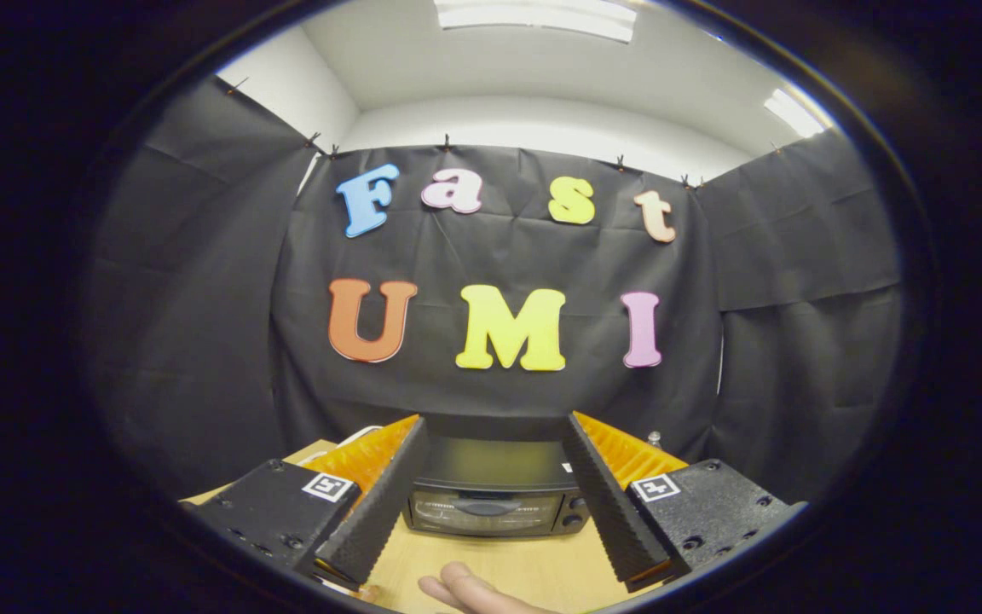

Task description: Open the toaster oven, put the food inside, and close the toaster oven door.

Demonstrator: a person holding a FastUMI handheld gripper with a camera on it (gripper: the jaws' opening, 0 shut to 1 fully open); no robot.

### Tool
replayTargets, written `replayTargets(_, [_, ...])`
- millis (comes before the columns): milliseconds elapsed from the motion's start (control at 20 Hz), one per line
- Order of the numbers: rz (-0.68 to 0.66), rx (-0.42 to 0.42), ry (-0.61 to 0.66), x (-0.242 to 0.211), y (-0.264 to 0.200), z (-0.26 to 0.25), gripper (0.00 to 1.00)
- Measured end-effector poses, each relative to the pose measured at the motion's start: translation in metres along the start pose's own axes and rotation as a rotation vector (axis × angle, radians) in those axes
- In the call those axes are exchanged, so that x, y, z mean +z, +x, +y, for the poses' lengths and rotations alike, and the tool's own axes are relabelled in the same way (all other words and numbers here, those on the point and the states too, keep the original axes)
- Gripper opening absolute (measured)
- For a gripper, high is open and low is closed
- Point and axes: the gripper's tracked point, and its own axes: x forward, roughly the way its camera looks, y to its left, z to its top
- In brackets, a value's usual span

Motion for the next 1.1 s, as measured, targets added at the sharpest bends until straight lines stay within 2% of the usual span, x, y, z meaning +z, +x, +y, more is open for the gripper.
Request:
replayTargets(450, [0.068, -0.030, 0.011, -0.035, 0.044, -0.007, 1.00])
replayTargets(900, [0.170, -0.030, 0.053, -0.098, 0.121, -0.001, 1.00])
replayTargets(1100, [0.262, -0.039, 0.042, -0.141, 0.152, -0.005, 1.00])
